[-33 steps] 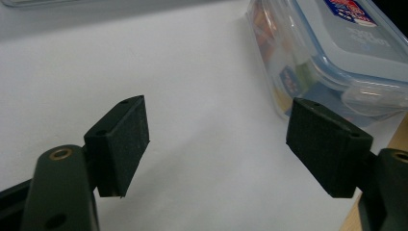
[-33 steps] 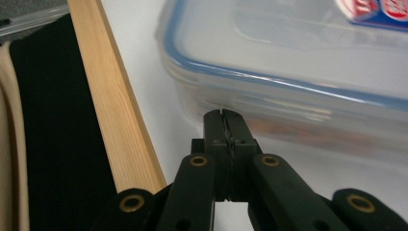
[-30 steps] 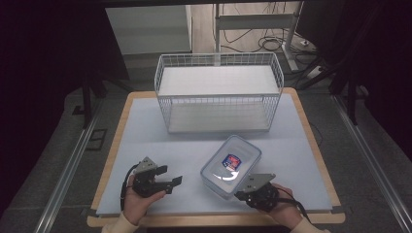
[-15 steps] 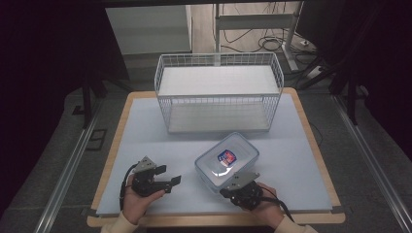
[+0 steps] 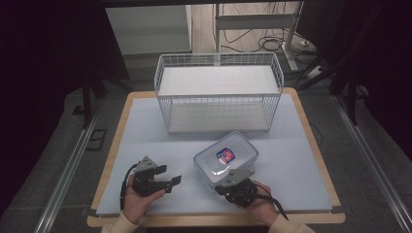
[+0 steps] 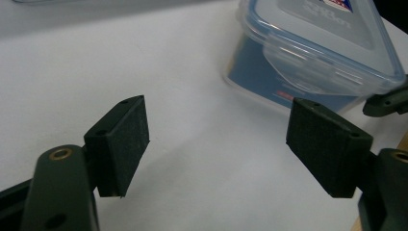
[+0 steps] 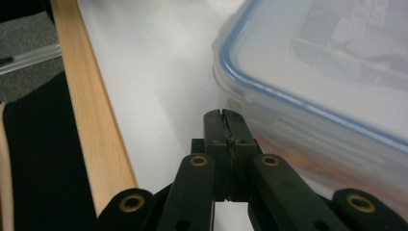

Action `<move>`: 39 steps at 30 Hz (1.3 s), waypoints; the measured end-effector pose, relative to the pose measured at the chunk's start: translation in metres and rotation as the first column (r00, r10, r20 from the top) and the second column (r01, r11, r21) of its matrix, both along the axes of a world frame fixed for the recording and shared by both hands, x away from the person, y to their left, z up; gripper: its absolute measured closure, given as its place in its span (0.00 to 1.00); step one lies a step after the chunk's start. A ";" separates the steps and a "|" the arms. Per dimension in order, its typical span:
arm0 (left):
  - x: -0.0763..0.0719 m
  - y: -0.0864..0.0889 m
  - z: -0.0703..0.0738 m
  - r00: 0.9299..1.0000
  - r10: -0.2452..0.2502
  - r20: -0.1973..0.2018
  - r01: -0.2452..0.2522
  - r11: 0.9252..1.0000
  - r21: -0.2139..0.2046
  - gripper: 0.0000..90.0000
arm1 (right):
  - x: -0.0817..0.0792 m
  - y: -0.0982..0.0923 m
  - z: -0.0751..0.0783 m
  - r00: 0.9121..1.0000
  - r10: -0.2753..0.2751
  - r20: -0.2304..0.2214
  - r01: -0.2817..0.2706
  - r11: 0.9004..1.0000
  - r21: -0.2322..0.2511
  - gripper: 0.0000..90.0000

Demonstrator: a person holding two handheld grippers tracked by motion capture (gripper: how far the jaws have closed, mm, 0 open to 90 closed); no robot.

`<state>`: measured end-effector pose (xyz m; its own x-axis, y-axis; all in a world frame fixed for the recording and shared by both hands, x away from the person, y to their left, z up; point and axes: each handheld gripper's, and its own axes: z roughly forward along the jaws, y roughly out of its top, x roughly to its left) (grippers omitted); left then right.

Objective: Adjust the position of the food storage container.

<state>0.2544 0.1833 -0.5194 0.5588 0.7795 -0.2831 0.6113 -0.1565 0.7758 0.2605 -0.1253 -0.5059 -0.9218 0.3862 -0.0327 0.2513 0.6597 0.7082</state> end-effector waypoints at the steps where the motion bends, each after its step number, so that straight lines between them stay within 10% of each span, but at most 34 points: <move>1: 0.000 0.000 0.000 1.000 -0.001 0.002 0.001 1.000 0.001 0.25 | 0.000 0.000 0.000 1.000 0.000 0.000 0.000 1.000 0.000 1.00; 21: 0.002 0.003 -0.002 1.000 0.008 -0.004 -0.008 1.000 -0.001 0.25 | 0.017 0.037 -0.007 0.999 -0.024 0.038 0.024 1.000 0.002 1.00; 31: 0.002 0.004 -0.001 1.000 0.014 -0.003 -0.014 1.000 -0.009 0.25 | 0.013 -0.001 0.026 0.998 -0.055 0.028 0.051 0.993 0.105 1.00; 36: 0.003 0.003 -0.001 1.000 0.014 -0.001 -0.014 1.000 -0.011 0.25 | 0.043 -0.029 0.061 0.985 -0.154 0.072 0.144 0.981 0.130 1.00; 39: 0.003 0.003 0.000 1.000 0.008 0.003 -0.008 1.000 -0.012 0.25 | 0.091 -0.038 0.075 0.968 -0.237 0.080 0.230 0.969 0.088 1.00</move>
<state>0.2576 0.1865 -0.5196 0.5534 0.7806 -0.2906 0.6104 -0.1426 0.7792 0.3513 -0.1637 -0.4307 -0.8003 0.5953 -0.0718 0.3259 0.5325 0.7812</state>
